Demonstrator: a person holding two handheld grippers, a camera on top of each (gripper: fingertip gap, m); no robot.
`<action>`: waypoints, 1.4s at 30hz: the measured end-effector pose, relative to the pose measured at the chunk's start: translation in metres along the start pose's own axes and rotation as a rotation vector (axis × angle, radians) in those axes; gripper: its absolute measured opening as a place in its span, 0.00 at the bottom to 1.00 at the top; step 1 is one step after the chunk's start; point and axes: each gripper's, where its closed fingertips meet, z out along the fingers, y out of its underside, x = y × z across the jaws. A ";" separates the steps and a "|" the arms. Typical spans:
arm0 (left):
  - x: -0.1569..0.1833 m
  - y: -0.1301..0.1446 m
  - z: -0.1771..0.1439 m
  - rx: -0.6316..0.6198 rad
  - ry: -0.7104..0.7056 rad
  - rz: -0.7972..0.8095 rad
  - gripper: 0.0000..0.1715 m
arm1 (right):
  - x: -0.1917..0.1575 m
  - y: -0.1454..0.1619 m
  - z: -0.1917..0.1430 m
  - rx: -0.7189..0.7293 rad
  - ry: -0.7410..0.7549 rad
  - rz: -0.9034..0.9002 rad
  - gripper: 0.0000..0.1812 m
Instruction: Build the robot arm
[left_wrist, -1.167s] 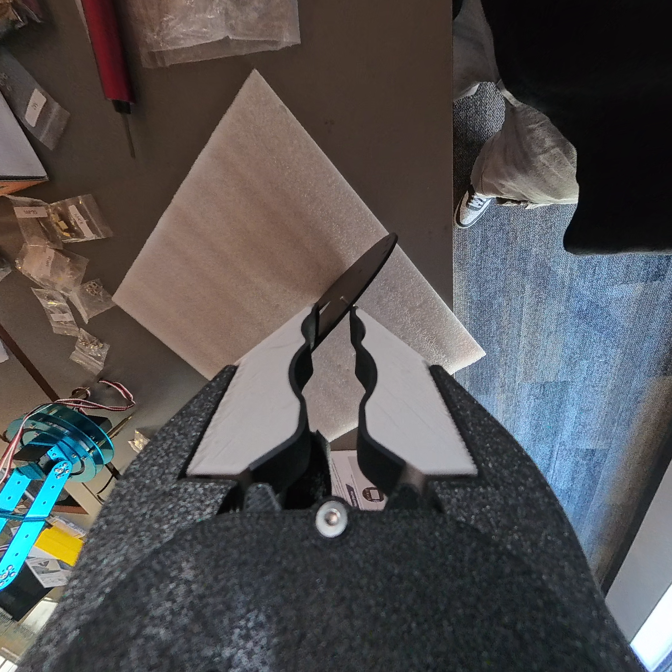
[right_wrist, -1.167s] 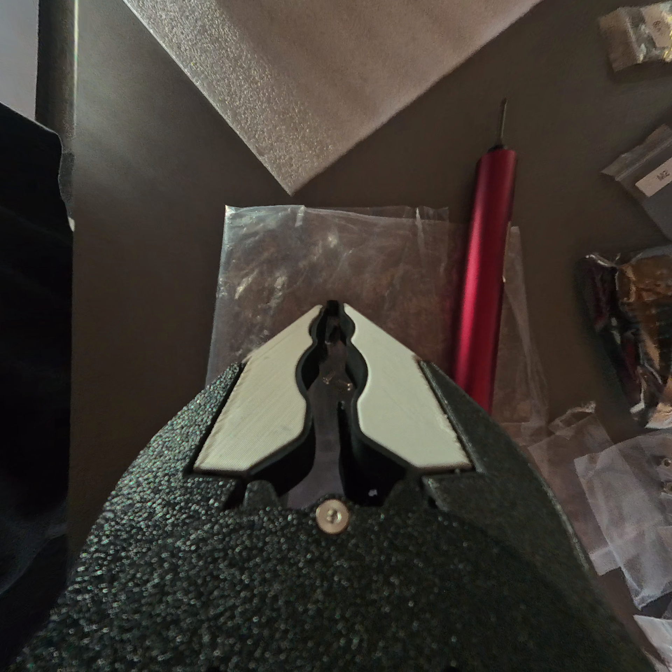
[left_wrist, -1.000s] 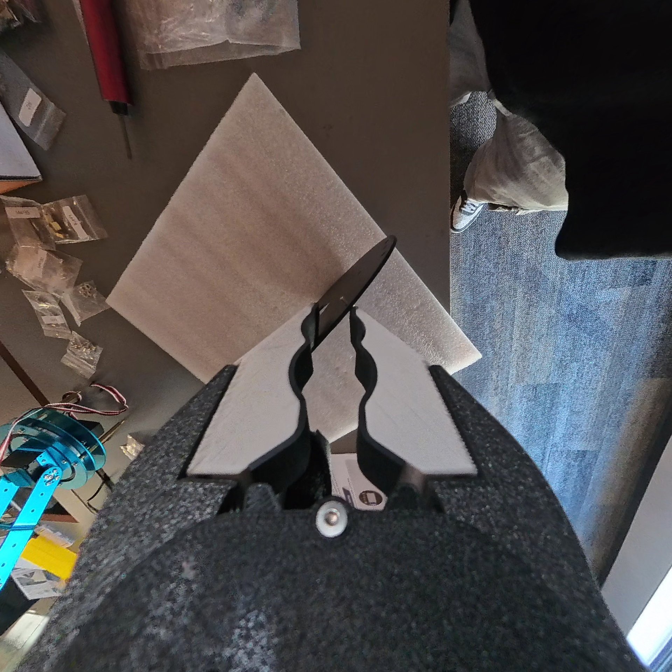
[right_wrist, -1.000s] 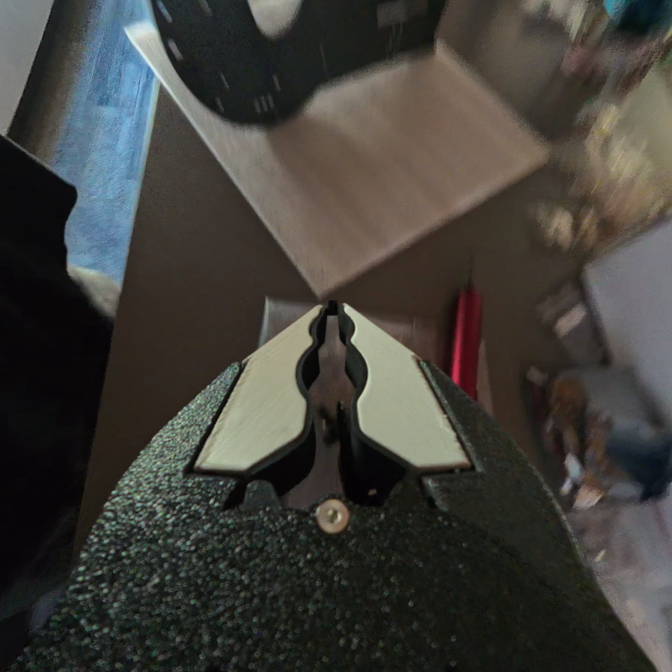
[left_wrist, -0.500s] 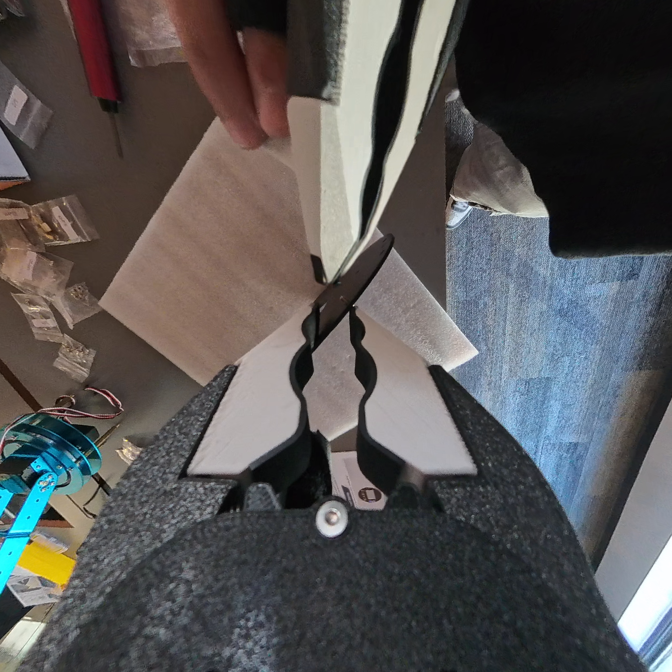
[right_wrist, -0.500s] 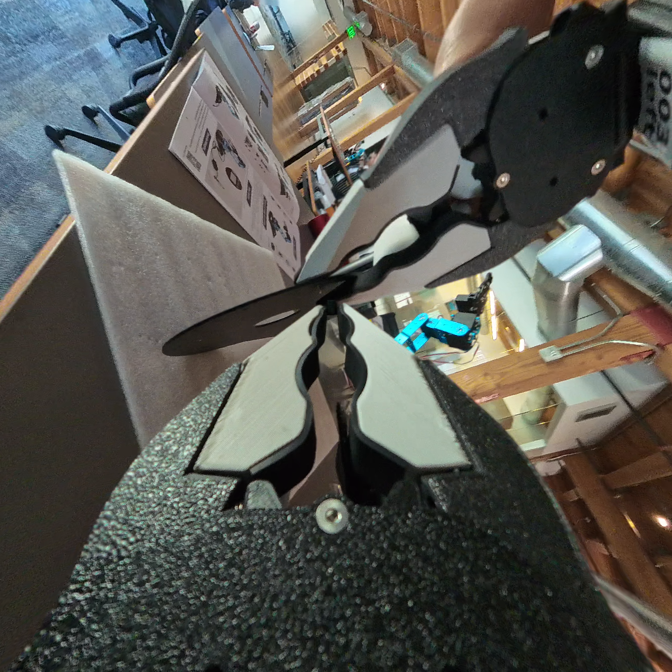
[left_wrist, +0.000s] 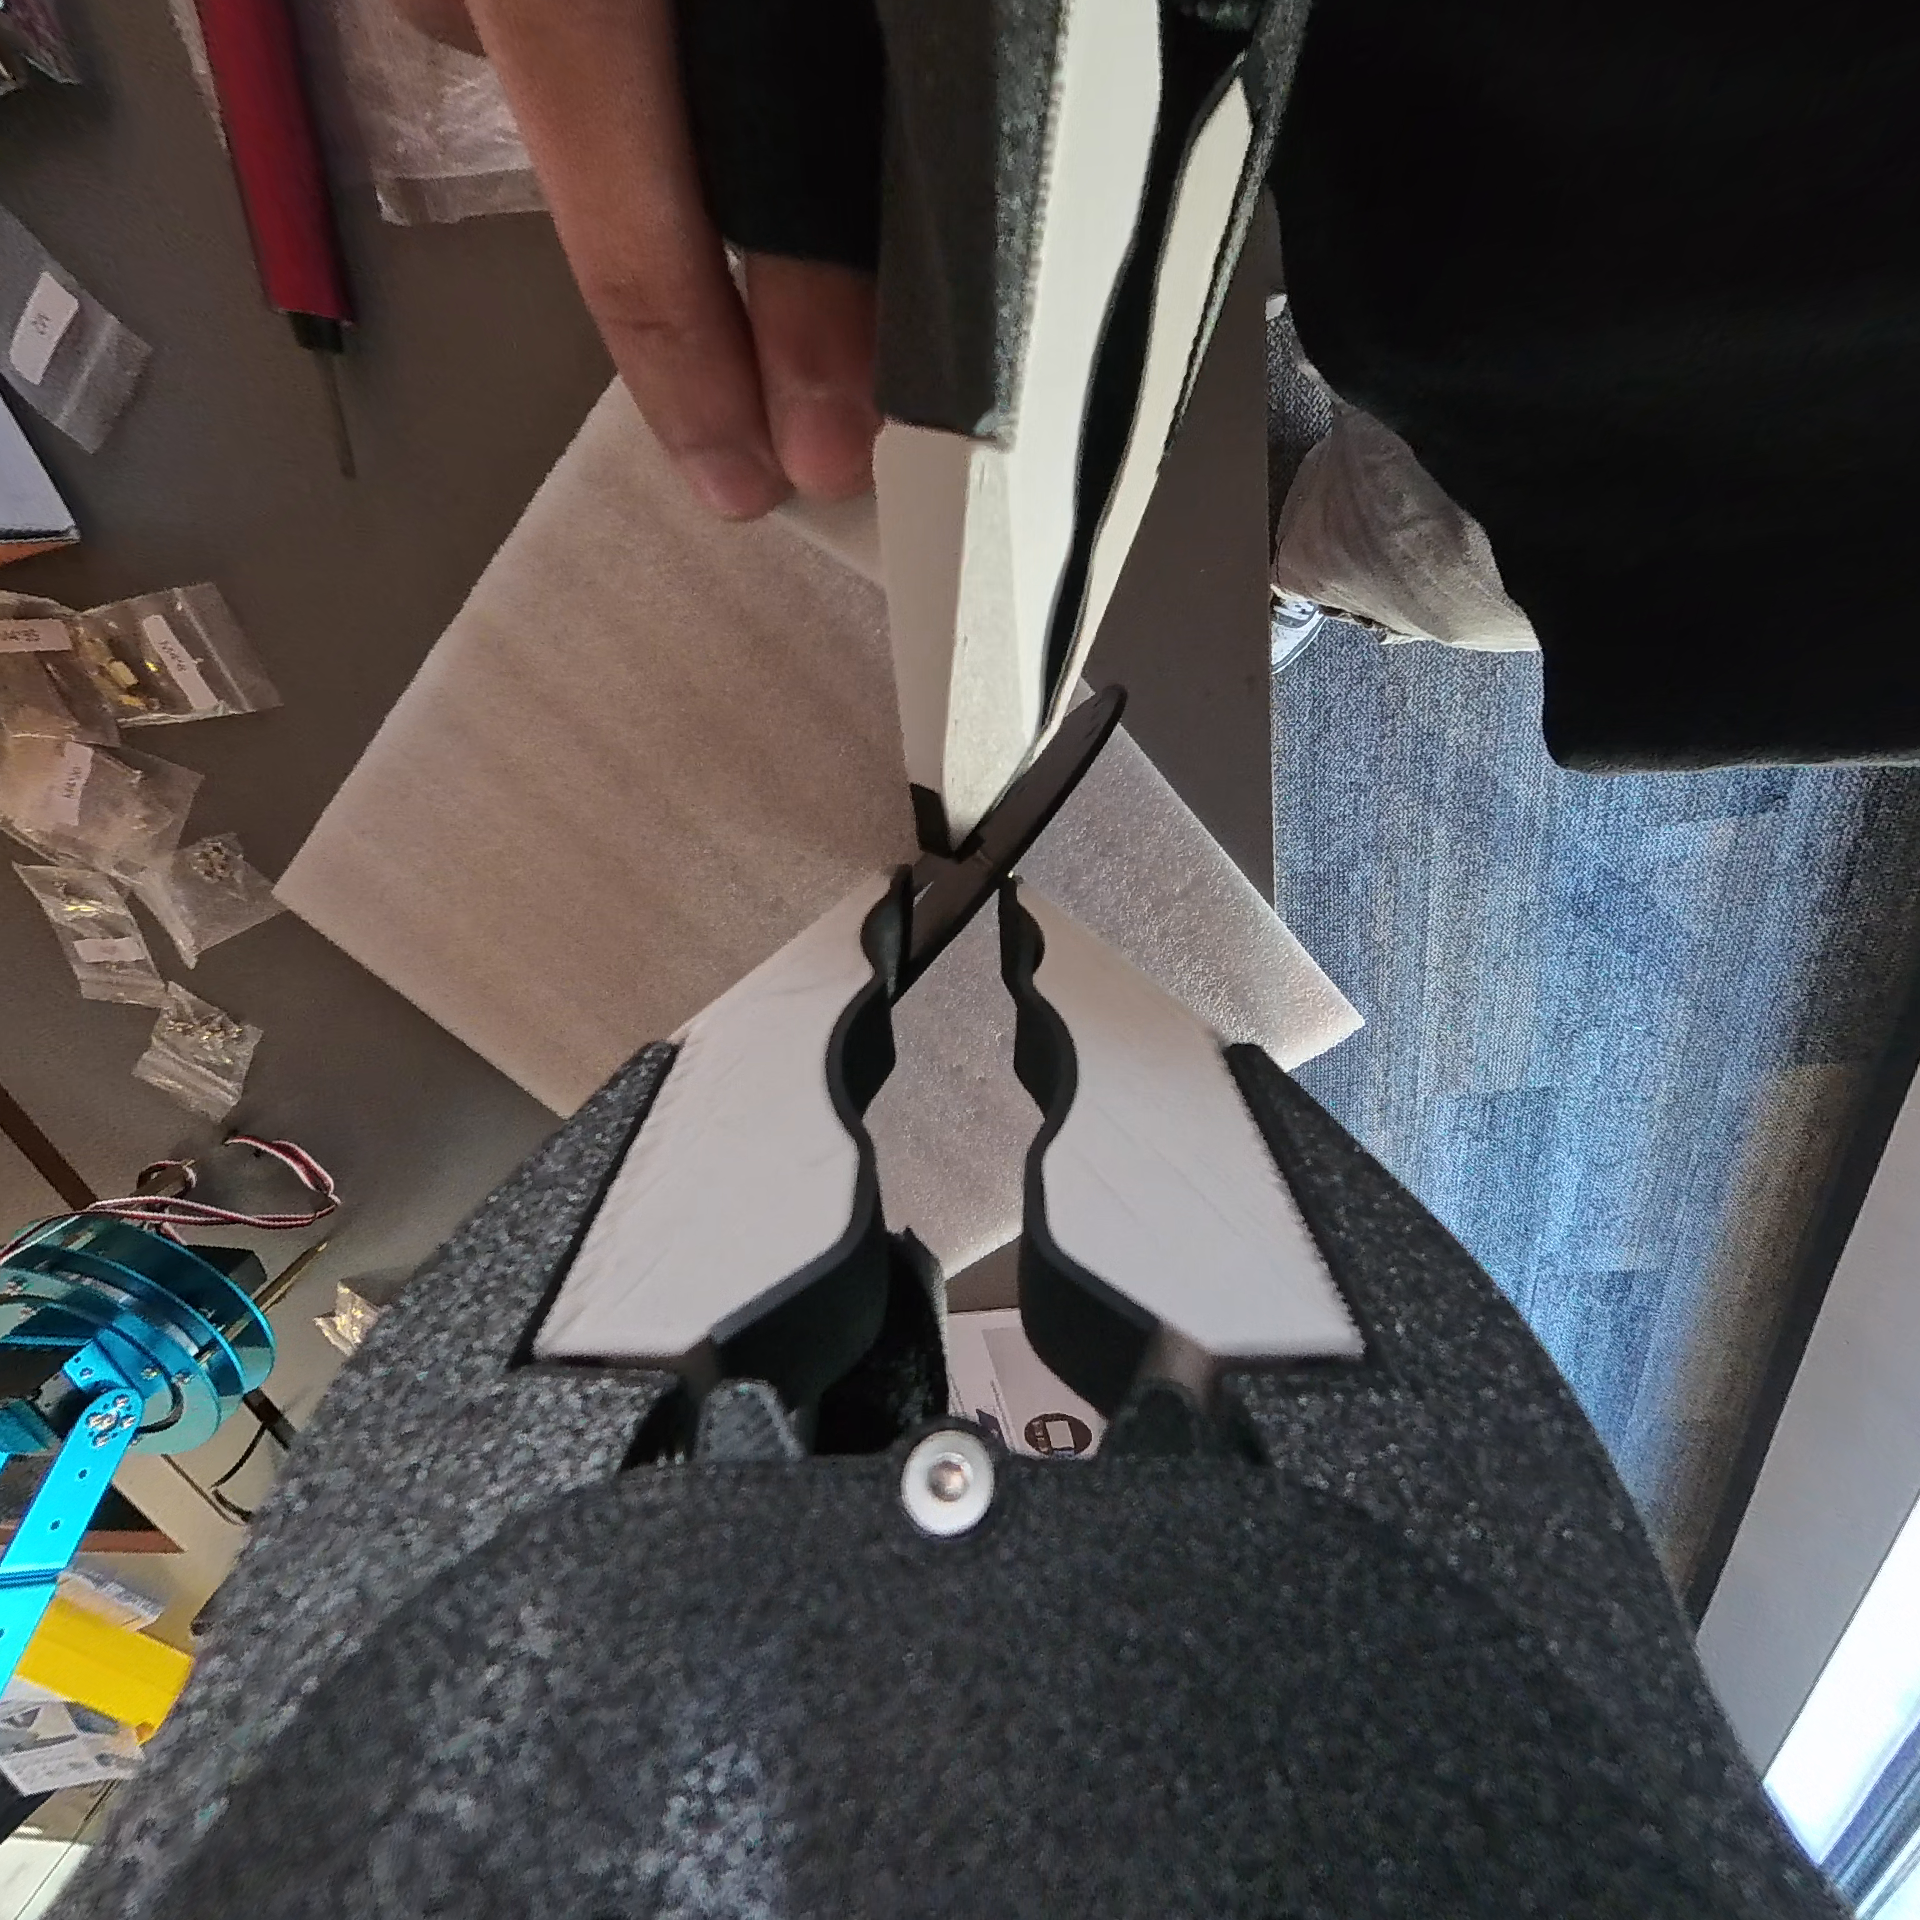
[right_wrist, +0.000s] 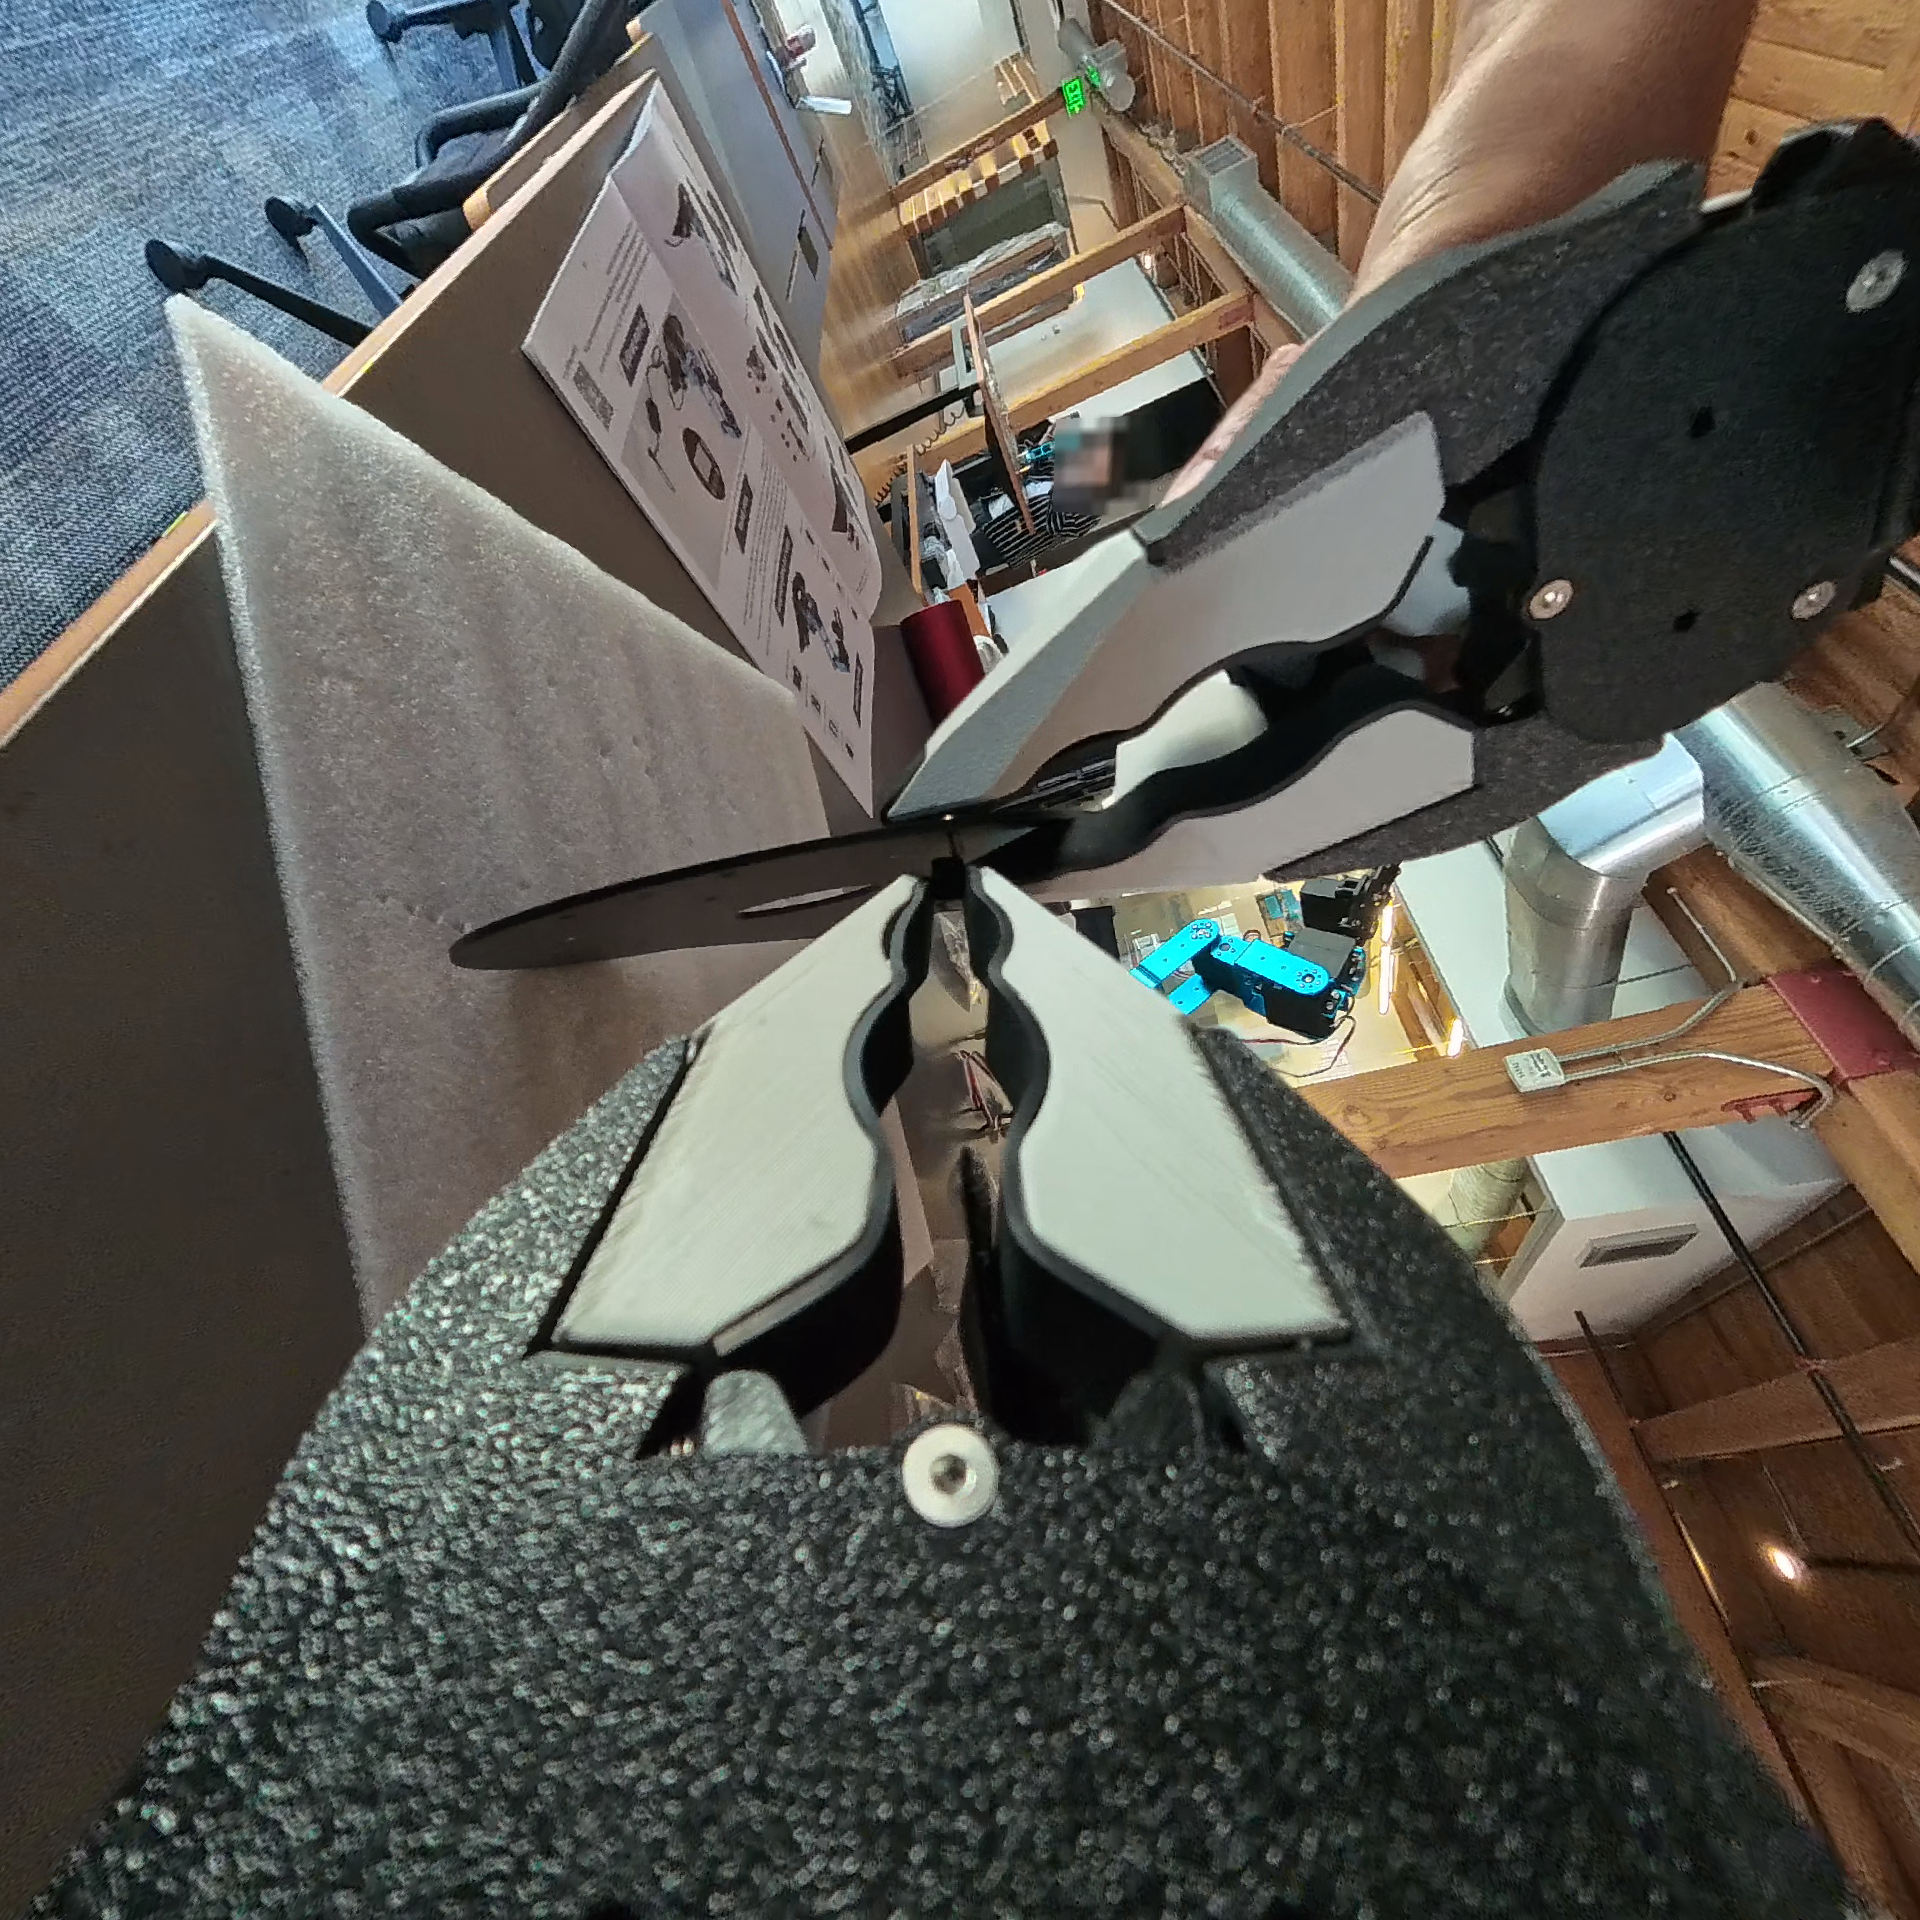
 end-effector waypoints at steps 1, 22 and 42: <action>0.000 0.000 0.000 0.000 0.002 0.000 0.09 | 0.000 0.000 0.000 -0.002 -0.003 -0.005 0.03; 0.000 -0.001 0.001 -0.005 0.031 -0.006 0.09 | 0.002 -0.003 -0.004 0.089 -0.208 0.093 0.02; 0.000 0.000 0.001 -0.020 0.006 -0.011 0.09 | 0.001 -0.003 -0.003 0.238 -0.929 1.306 0.02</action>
